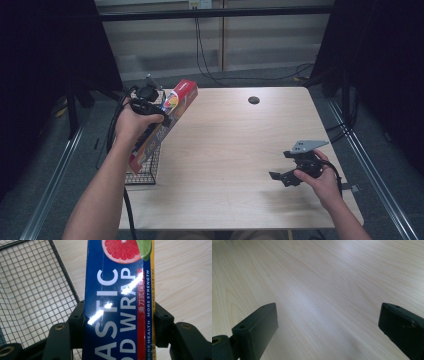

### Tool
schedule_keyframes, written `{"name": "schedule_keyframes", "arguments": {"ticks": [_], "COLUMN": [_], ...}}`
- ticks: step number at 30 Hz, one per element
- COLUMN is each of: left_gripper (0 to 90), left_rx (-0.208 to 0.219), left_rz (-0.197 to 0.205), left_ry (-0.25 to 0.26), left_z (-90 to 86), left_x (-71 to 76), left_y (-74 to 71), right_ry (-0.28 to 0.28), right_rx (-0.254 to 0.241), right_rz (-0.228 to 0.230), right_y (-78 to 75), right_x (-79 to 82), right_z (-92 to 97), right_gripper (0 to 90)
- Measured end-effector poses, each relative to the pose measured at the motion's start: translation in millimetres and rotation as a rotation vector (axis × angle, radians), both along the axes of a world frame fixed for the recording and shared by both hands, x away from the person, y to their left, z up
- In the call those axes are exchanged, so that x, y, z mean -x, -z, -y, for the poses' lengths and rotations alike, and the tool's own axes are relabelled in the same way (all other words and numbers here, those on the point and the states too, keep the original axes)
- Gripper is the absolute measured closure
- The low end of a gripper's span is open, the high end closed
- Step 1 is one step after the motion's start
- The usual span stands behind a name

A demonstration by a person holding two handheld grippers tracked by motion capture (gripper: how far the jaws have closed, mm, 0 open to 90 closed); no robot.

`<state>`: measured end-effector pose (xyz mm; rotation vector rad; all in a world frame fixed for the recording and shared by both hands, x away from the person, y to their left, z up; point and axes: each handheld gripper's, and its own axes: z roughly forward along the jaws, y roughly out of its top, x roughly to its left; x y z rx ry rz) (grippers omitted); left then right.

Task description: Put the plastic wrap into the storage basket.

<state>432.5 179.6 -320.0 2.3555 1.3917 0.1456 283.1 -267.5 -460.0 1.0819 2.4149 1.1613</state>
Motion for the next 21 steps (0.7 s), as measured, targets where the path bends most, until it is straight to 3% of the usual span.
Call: {"name": "schedule_keyframes", "arguments": {"ticks": [9,14,21], "left_gripper": [42.9,42.9,42.9], "left_rx": [0.011,0.008,0.012], "left_rz": [0.000,-0.007,-0.007], "left_ry": [-0.046,-0.045,-0.103], "left_z": [-9.1,-13.3,-19.9], "left_x": [2.3,2.4,4.4], "left_y": [5.0,5.9,7.1], "right_ry": [-0.011,-0.015,-0.020], "right_rx": [-0.008,-0.008,-0.007], "right_rz": [0.000,-0.002,-0.002], "right_y": [0.5,0.6,0.5], "right_x": [-0.5,-0.8,-1.2], "right_z": [-1.8,-2.8,-4.2], "right_gripper": [2.1,2.1,2.1]}}
